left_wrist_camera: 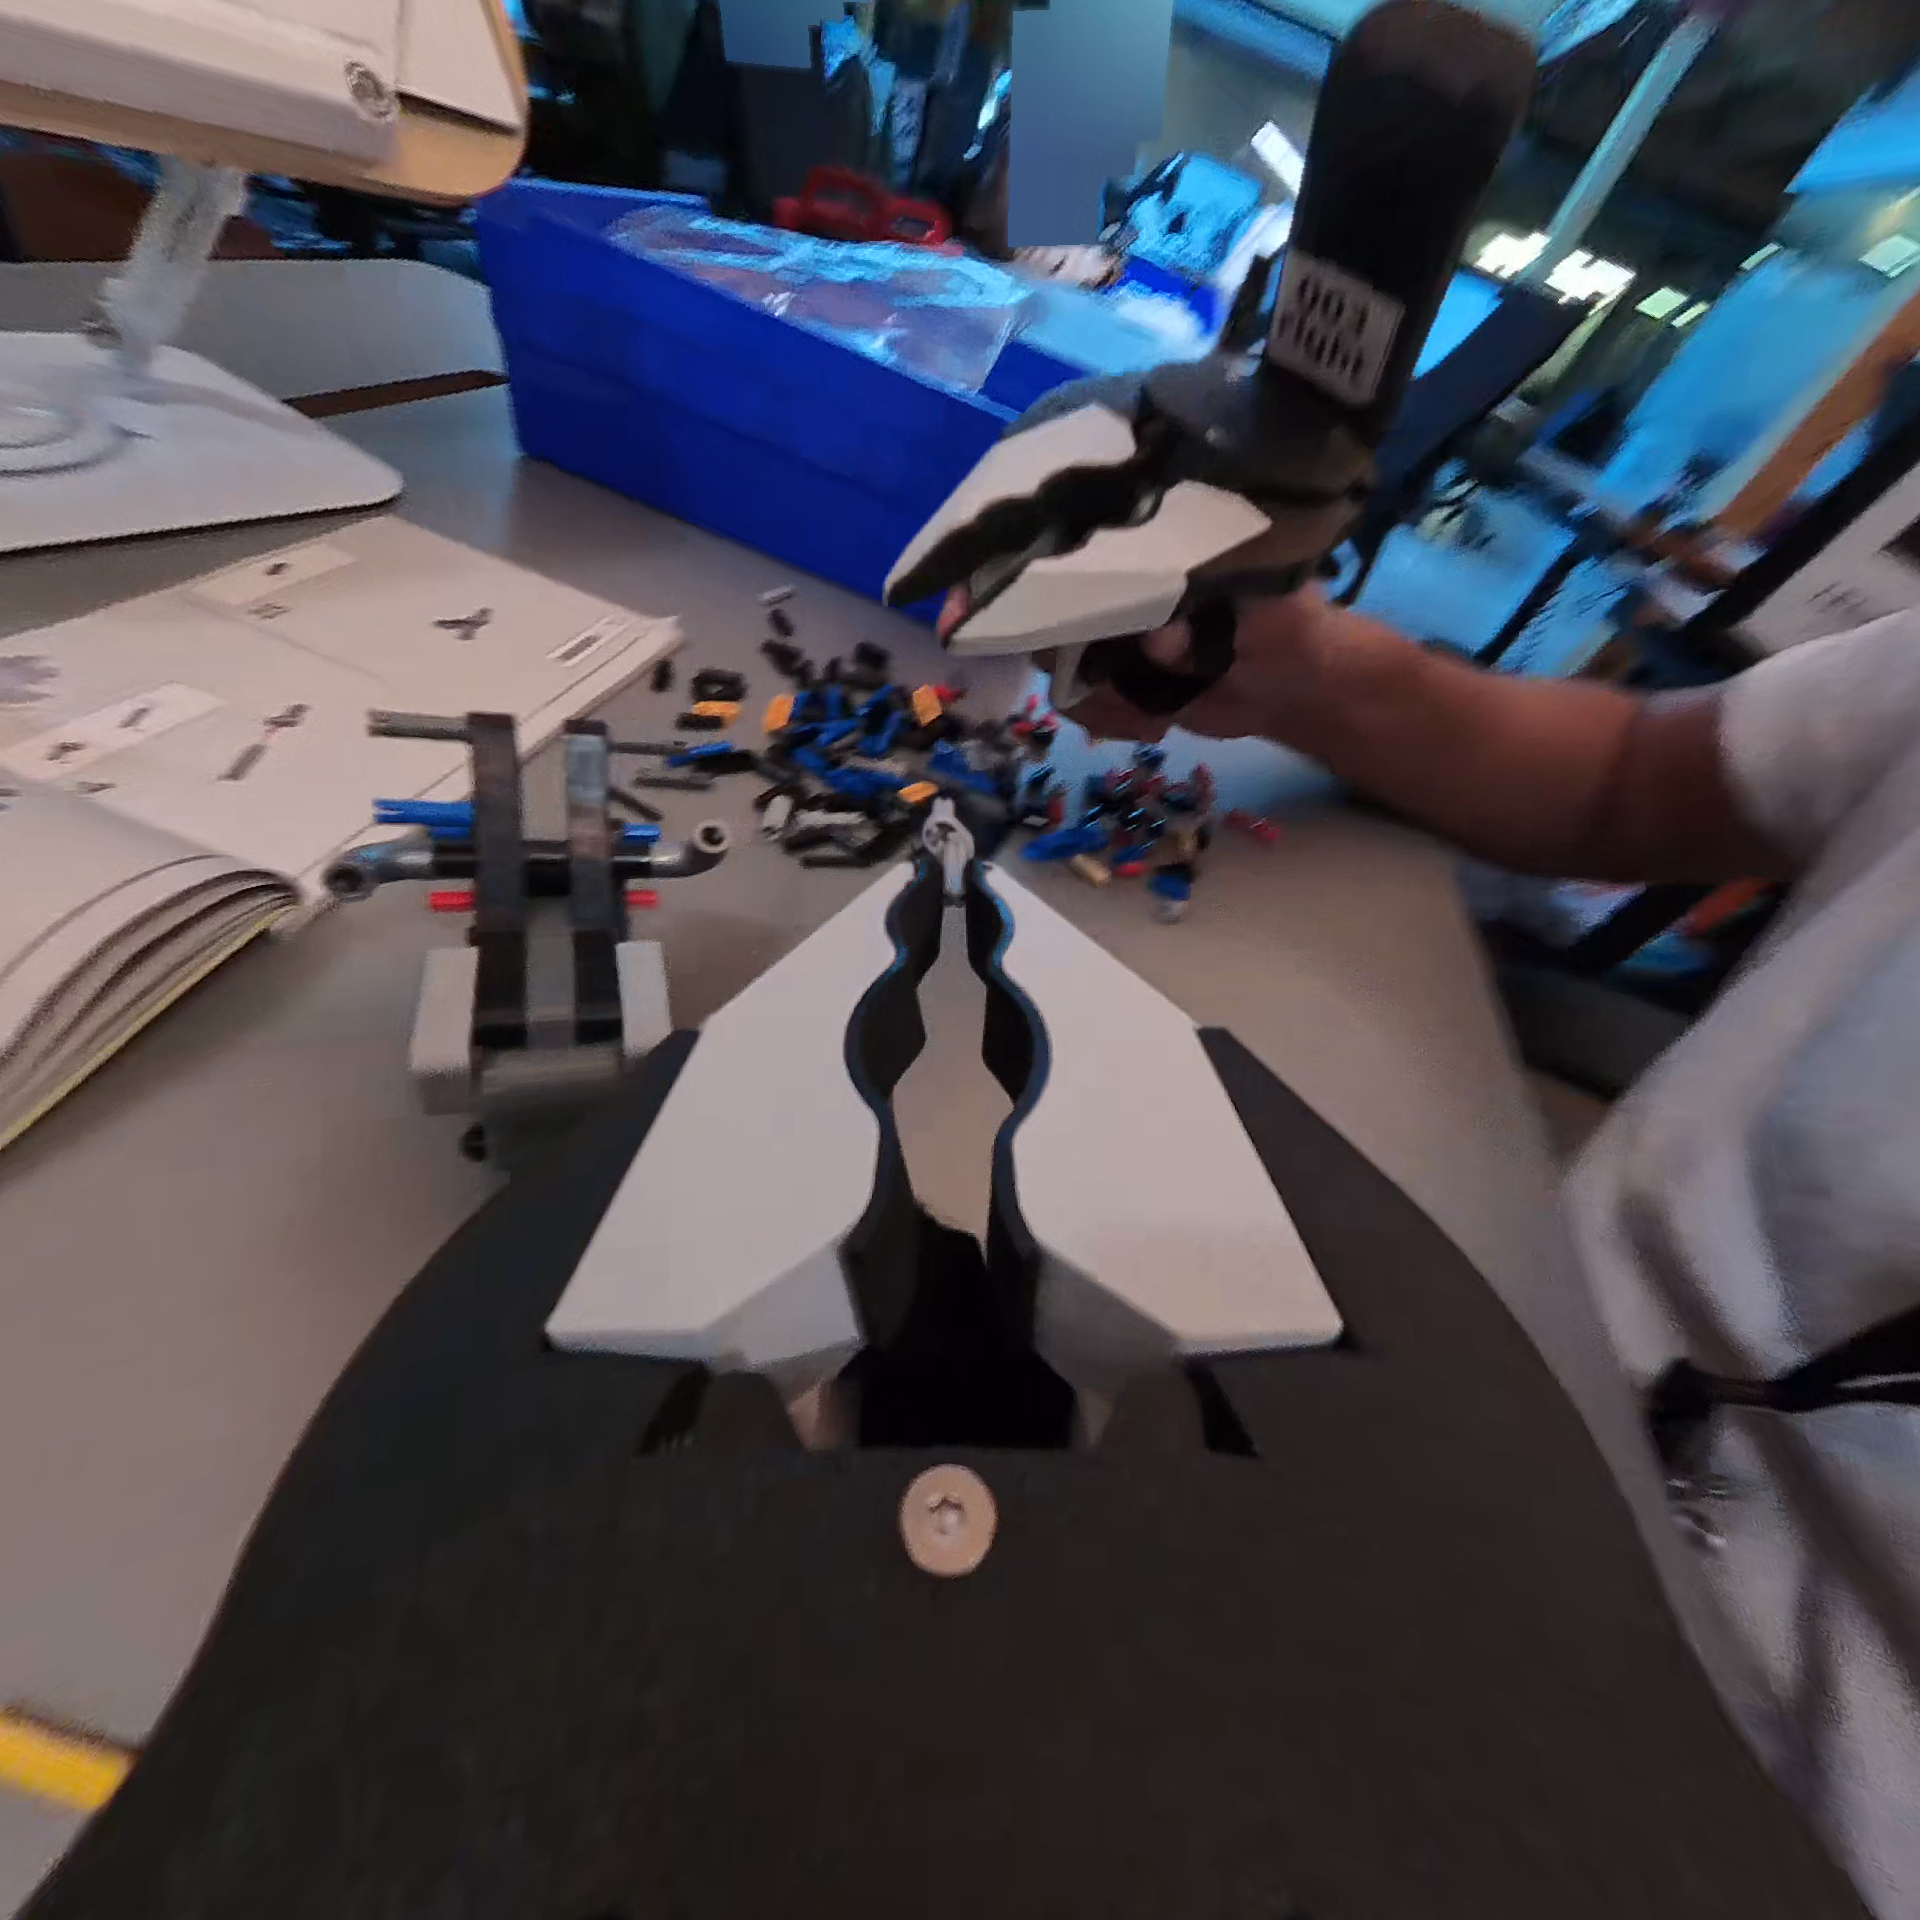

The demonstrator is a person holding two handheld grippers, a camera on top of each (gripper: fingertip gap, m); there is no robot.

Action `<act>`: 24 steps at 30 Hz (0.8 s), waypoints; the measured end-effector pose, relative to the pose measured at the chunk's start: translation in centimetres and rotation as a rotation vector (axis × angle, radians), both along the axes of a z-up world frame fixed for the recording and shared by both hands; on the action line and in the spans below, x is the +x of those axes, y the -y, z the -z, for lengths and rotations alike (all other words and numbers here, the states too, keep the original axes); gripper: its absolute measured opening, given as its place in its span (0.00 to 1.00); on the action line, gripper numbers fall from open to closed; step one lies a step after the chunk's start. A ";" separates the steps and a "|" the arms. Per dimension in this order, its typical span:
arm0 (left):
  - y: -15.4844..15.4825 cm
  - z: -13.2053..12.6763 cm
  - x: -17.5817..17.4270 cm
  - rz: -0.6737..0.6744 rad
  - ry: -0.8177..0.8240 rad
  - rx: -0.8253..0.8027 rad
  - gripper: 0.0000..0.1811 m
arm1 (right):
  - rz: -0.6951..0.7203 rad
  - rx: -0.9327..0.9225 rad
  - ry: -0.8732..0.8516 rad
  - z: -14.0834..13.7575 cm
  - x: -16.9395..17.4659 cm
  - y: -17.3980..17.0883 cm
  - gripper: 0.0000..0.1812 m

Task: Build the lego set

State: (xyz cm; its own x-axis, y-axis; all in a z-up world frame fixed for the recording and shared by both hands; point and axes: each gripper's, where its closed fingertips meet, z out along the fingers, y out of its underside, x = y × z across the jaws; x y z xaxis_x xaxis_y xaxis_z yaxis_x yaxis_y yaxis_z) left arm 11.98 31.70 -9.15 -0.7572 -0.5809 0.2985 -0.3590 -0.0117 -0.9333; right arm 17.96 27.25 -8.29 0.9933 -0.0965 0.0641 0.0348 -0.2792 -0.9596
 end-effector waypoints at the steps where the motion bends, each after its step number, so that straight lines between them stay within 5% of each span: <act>1: 0.0 0.4 0.1 -0.017 0.013 0.044 0.01 | -0.007 -0.016 -0.049 0.6 0.2 0.0 0.12; 7: 1.2 1.4 -0.9 0.034 0.102 0.202 0.01 | -0.239 0.003 -0.266 1.2 -3.5 -1.0 0.14; 16: 2.5 2.6 -2.2 0.118 0.190 0.339 0.01 | -0.334 -0.198 0.061 4.2 -7.1 -1.4 0.14; 24: 2.7 3.4 -2.4 0.122 0.282 0.457 0.01 | -0.323 -0.222 0.159 4.4 -7.3 -1.3 0.09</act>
